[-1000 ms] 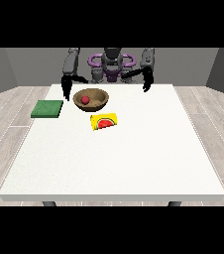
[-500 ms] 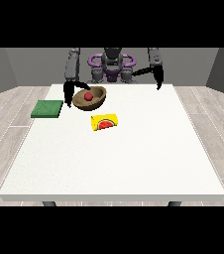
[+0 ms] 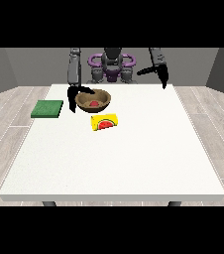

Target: Pick the cup and pour the ball into the bowl, then pick the bowl and place it on the pad

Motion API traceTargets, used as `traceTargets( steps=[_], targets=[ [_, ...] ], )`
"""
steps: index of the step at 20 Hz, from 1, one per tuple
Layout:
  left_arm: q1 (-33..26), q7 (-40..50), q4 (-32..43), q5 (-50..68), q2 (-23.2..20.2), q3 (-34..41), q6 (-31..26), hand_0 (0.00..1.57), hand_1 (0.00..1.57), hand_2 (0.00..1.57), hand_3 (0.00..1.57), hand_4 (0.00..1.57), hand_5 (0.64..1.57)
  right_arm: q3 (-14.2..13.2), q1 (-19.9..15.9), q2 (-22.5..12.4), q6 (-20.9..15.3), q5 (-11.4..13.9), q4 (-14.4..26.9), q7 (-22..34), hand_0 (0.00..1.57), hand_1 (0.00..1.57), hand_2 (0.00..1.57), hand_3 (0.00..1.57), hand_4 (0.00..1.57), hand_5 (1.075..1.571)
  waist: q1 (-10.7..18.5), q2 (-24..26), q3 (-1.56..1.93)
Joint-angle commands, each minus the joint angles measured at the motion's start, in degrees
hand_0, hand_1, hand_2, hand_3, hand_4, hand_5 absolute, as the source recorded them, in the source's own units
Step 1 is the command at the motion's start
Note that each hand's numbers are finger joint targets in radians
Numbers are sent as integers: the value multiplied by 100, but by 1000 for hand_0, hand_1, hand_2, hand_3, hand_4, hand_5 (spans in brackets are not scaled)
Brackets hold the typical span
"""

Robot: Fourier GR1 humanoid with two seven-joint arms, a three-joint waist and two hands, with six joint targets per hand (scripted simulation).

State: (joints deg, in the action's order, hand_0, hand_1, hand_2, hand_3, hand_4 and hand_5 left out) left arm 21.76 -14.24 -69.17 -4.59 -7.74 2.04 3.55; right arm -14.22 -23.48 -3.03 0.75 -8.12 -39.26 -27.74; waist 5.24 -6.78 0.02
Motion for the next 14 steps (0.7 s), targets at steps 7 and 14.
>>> traceTargets(
  steps=[7,14],
  targets=[
    [257,88,-381,38,149,-219,-168,0,0,0,0,519,1557,291,264,-389,-1944,1035,723,654,1571,1571,1571,1506,893,1526,522,-389,-20],
    [220,188,8,244,-96,66,-402,0,0,0,0,898,1466,846,48,-370,-2979,1816,434,1900,1571,1571,1571,1256,898,1566,428,201,-21]
  ],
)
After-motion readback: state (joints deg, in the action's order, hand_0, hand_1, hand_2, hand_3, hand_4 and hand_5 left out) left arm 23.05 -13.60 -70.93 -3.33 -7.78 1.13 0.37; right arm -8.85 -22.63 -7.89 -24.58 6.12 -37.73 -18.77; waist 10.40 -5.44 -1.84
